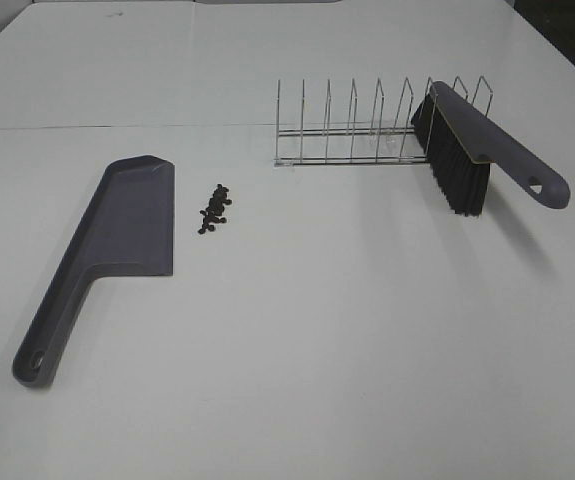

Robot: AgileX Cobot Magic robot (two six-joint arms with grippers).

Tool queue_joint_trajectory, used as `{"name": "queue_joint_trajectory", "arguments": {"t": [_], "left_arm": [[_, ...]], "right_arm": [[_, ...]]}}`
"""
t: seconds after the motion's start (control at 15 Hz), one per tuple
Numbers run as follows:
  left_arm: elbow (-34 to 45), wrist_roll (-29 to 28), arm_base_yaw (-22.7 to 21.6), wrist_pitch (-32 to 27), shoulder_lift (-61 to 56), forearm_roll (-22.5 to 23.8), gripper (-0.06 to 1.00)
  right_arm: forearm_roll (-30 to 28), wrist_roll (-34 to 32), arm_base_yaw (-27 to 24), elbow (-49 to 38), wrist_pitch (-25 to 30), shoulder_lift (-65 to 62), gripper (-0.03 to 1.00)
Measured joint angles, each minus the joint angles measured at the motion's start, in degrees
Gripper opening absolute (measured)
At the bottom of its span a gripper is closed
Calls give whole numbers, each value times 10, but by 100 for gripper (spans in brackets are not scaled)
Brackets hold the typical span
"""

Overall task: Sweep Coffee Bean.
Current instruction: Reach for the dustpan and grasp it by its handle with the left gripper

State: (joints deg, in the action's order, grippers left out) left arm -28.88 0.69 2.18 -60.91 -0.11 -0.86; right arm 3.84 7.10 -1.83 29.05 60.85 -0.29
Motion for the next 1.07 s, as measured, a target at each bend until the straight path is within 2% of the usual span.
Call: {"name": "queue_joint_trajectory", "arguments": {"t": [1.07], "left_arm": [[0, 0, 0, 0, 0, 0, 63]], "right_arm": [[0, 0, 0, 0, 0, 0, 50]]}}
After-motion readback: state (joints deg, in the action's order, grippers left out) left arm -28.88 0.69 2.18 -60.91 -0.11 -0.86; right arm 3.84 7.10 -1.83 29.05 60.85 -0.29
